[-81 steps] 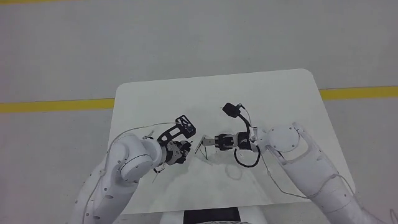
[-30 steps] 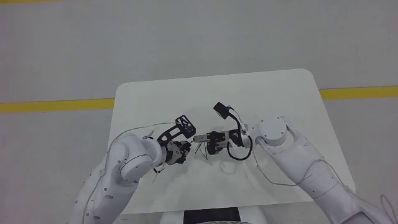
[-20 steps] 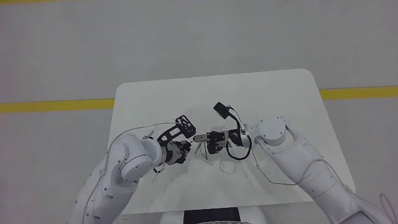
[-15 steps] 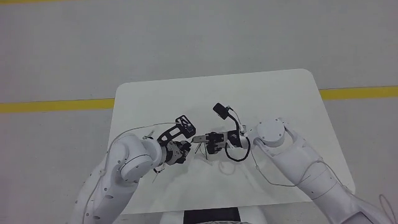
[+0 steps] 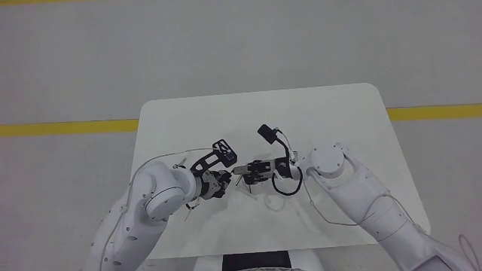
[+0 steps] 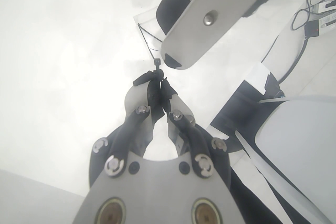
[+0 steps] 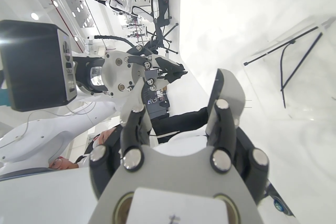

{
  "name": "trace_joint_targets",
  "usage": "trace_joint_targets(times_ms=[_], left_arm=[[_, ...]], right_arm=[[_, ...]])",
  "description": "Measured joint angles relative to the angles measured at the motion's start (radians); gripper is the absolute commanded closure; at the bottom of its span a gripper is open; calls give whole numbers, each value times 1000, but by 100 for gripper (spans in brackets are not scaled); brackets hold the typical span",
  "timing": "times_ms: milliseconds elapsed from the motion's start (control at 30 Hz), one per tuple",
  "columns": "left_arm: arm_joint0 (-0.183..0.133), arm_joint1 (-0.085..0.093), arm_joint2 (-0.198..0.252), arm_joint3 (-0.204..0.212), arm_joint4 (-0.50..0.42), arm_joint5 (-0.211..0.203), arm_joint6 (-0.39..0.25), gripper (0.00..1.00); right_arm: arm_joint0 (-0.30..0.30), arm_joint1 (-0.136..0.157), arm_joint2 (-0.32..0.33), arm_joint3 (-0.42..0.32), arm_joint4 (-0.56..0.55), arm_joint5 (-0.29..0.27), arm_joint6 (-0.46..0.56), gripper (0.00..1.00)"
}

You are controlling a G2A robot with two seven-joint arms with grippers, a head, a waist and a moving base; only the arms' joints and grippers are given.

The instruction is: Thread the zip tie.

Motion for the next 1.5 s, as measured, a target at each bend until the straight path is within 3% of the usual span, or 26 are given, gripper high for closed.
trace_joint_targets(times_ms=[333, 467, 733, 1000, 1233, 1500], left_arm=[[0, 0, 0, 0, 0, 0, 0, 100], [0, 0, 0, 0, 0, 0, 0, 100], [0, 0, 0, 0, 0, 0, 0, 100], [0, 0, 0, 0, 0, 0, 0, 100], [0, 0, 0, 0, 0, 0, 0, 100], [0, 0, 0, 0, 0, 0, 0, 100]], right_arm=[[3, -3, -9, 5, 24, -30, -22, 69], [8, -5, -13, 6, 32, -36, -24, 75], [17, -8, -24, 14, 40, -40, -31, 75], [25, -10, -31, 21, 48, -46, -37, 83], [30, -12, -35, 25, 54, -47, -38, 82], [38, -14, -41, 28, 62, -47, -36, 90]])
